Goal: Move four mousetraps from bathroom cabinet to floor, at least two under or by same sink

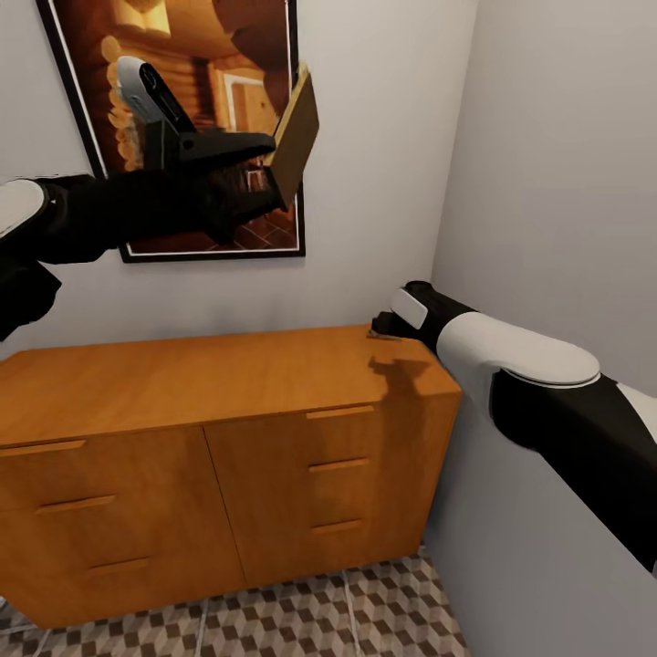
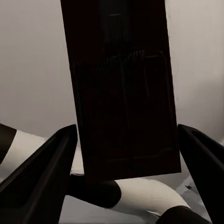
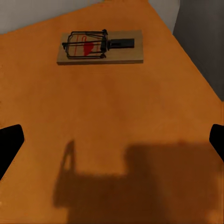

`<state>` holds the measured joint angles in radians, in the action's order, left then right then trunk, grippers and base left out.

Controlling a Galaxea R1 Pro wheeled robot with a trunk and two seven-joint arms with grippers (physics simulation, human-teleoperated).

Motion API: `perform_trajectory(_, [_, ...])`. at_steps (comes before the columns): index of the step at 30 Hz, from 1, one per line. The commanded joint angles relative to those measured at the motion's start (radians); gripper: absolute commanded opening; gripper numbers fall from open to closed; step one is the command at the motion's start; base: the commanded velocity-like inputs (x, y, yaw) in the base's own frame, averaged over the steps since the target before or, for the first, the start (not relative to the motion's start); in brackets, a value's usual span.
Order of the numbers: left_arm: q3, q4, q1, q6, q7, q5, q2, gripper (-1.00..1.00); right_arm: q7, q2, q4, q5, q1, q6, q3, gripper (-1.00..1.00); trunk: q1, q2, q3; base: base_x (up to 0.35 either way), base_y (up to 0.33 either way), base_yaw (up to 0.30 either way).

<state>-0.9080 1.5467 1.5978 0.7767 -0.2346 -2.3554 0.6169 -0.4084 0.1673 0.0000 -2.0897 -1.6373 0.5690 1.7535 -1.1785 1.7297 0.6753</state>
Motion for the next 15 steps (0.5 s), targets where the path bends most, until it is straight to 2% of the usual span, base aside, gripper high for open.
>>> perform_trajectory(1, [-0.008,0.000,0.002,0.000,-0.007,-0.001,0.001,-1.00,-0.004,0.000,0.000,-0.010,-0.001,0.003,0.008,1.00,0.004,-0.007,-0.002,0.000,0.000,0.000])
perform_trajectory(3, [-0.015,-0.001,0.002,-0.002,-0.007,0.008,0.001,-1.00,-0.004,0.000,0.000,-0.010,-0.001,0.003,0.008,1.00,0.012,-0.021,-0.008,0.000,0.000,0.000])
perform_trajectory(5, [-0.020,-0.002,0.002,-0.003,-0.006,0.039,-0.001,-1.00,-0.004,0.000,0.000,-0.010,-0.001,0.003,0.008,1.00,0.012,-0.021,-0.008,0.000,0.000,0.000])
perform_trajectory(9, [-0.025,-0.002,0.002,-0.004,-0.005,0.063,-0.003,-1.00,-0.004,0.000,0.000,-0.010,-0.001,0.001,0.008,1.00,0.012,-0.021,-0.008,0.000,0.000,0.000])
perform_trajectory(13, [-0.048,-0.002,0.002,-0.007,-0.005,0.078,-0.003,-1.00,-0.004,0.000,0.000,-0.010,-0.001,-0.001,0.009,1.00,0.012,-0.021,-0.008,0.000,0.000,0.000])
perform_trajectory(15, [-0.058,-0.002,0.002,-0.009,-0.004,0.103,-0.004,-1.00,-0.004,0.000,0.000,-0.010,0.002,-0.002,0.009,1.00,0.012,-0.021,-0.008,0.038,0.024,0.000])
